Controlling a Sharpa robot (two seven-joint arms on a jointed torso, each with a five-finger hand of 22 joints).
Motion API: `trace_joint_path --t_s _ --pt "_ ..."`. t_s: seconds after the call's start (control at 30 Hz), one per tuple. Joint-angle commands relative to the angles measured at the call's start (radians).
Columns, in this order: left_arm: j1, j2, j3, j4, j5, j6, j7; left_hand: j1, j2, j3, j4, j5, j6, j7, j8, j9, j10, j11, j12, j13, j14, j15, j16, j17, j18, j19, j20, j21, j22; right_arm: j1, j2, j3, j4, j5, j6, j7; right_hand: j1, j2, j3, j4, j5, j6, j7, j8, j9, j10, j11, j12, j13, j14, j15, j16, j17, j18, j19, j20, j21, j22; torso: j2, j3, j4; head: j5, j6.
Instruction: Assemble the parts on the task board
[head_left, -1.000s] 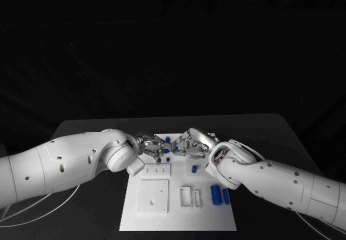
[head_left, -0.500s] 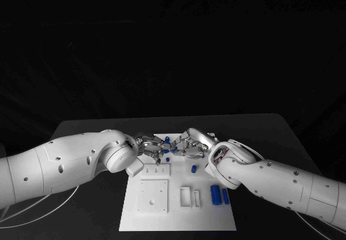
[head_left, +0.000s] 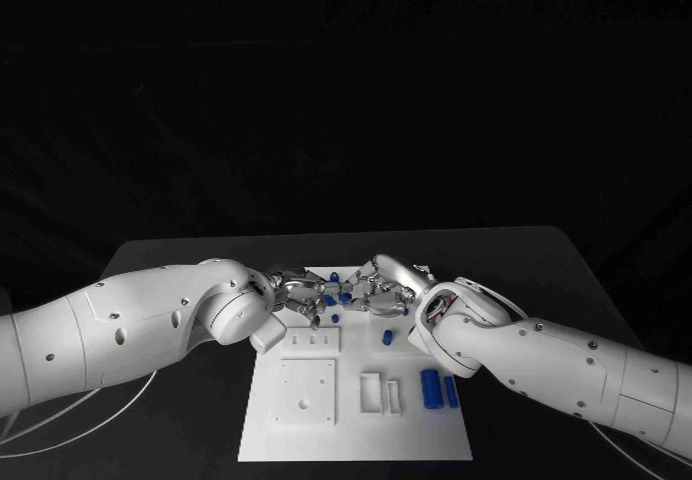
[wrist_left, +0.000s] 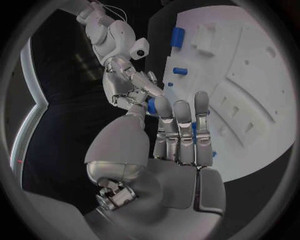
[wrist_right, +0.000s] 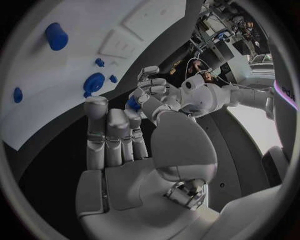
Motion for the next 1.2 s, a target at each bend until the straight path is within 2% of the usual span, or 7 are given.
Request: trace_joint_path --t_s 0.03,0.47,0.6,0.83,1.0,1.13,1.2 --pt "0.003 0.006 0.005 0.009 0.025 0.032 0.042 -0.015 -0.005 -0.013 0.005 0.006 -0.001 -0.016 0.328 0.669 -0.016 0.002 0.004 -0.001 -0.014 0.001 0.003 -0.002 -0.015 -0.004 0.010 -0.007 0.001 -0.005 0.000 -0.003 -0.002 0.011 0.027 -0.004 0.006 0.012 0.002 -0.005 -0.002 0.057 -0.010 0.007 0.003 -0.001 -0.007 -0.003 0.001 -0.001 -0.005 0.000 0.001 -0.018 0.031 -0.004 0.004 0.077 0.001 -0.0002 0.0001 0.000 -0.001" --pt "0.002 -0.004 0.004 0.007 0.018 0.055 0.047 -0.033 -0.013 -0.018 0.012 0.023 -0.047 -0.008 0.364 0.665 -0.052 0.011 0.025 -0.004 -0.046 0.009 0.024 -0.016 -0.015 -0.014 0.018 -0.023 0.010 -0.006 -0.006 -0.003 0.002 0.031 0.027 -0.005 0.005 0.014 0.001 -0.008 -0.002 0.057 -0.010 0.007 0.002 -0.001 -0.007 -0.004 0.002 -0.001 -0.005 0.001 0.002 -0.018 0.031 -0.004 0.007 0.077 0.000 -0.0007 0.0007 -0.001 -0.005" --pt "0.002 -0.004 0.004 0.008 0.018 0.059 0.050 -0.033 -0.008 -0.009 0.007 0.023 -0.054 -0.003 0.343 0.651 -0.064 0.015 0.025 -0.010 -0.057 0.014 0.024 -0.026 -0.015 -0.018 0.022 -0.033 0.011 -0.006 -0.005 -0.002 0.003 0.035 0.028 -0.005 0.005 0.014 0.001 -0.008 -0.002 0.057 -0.010 0.007 0.002 -0.001 -0.007 -0.004 0.002 -0.001 -0.005 0.001 0.002 -0.018 0.031 -0.004 0.007 0.077 0.000 -0.0005 0.0004 -0.001 -0.005" --pt "0.002 -0.002 0.004 0.009 0.012 0.075 0.048 -0.014 0.004 0.022 -0.026 0.028 -0.057 0.007 0.287 0.577 -0.082 0.023 0.018 -0.023 -0.072 0.021 0.020 -0.045 -0.015 -0.022 0.029 -0.056 0.008 -0.006 -0.006 -0.002 0.004 0.038 0.030 -0.006 0.004 0.015 0.000 -0.010 -0.002 0.058 -0.010 0.007 0.002 0.000 -0.007 -0.004 0.002 -0.001 -0.005 0.001 0.004 -0.018 0.031 -0.005 0.009 0.077 0.000 -0.0006 -0.0002 0.000 -0.006" --pt "0.002 -0.002 0.004 0.009 0.009 0.090 0.046 -0.005 0.012 0.041 -0.050 0.032 -0.061 0.009 0.285 0.550 -0.088 0.025 0.017 -0.028 -0.078 0.023 0.021 -0.051 -0.015 -0.021 0.031 -0.066 0.010 -0.006 -0.006 -0.002 0.005 0.038 0.031 -0.006 0.004 0.015 0.000 -0.010 -0.002 0.058 -0.010 0.007 0.002 0.000 -0.007 -0.004 0.002 -0.001 -0.005 0.001 0.004 -0.018 0.031 -0.005 0.009 0.077 0.000 0.0000 0.0009 -0.001 -0.008" --pt "0.002 -0.002 0.004 0.008 0.008 0.101 0.046 -0.008 0.004 0.062 -0.065 0.079 -0.068 0.013 0.280 0.534 -0.095 0.027 0.015 -0.031 -0.085 0.026 0.021 -0.055 -0.015 -0.025 0.034 -0.073 0.012 -0.006 -0.007 -0.002 0.004 0.037 0.033 -0.009 0.004 0.015 0.000 -0.010 -0.002 0.058 -0.010 0.007 0.002 0.000 -0.007 -0.004 0.002 -0.001 -0.005 0.001 0.004 -0.018 0.031 -0.005 0.009 0.077 0.000 -0.0003 -0.0002 -0.001 -0.009" --pt "0.002 -0.002 0.004 0.008 0.007 0.107 0.046 -0.013 0.000 0.073 -0.069 0.085 -0.069 0.013 0.277 0.524 -0.097 0.028 0.014 -0.033 -0.087 0.027 0.021 -0.058 -0.015 -0.025 0.035 -0.077 0.014 -0.006 -0.007 -0.002 0.003 0.036 0.033 -0.011 0.004 0.015 0.000 -0.010 -0.002 0.058 -0.010 0.007 0.002 0.000 -0.007 -0.004 0.002 -0.001 -0.005 0.001 0.004 -0.018 0.031 -0.005 0.009 0.077 0.000 -0.0004 -0.0004 -0.001 -0.009"
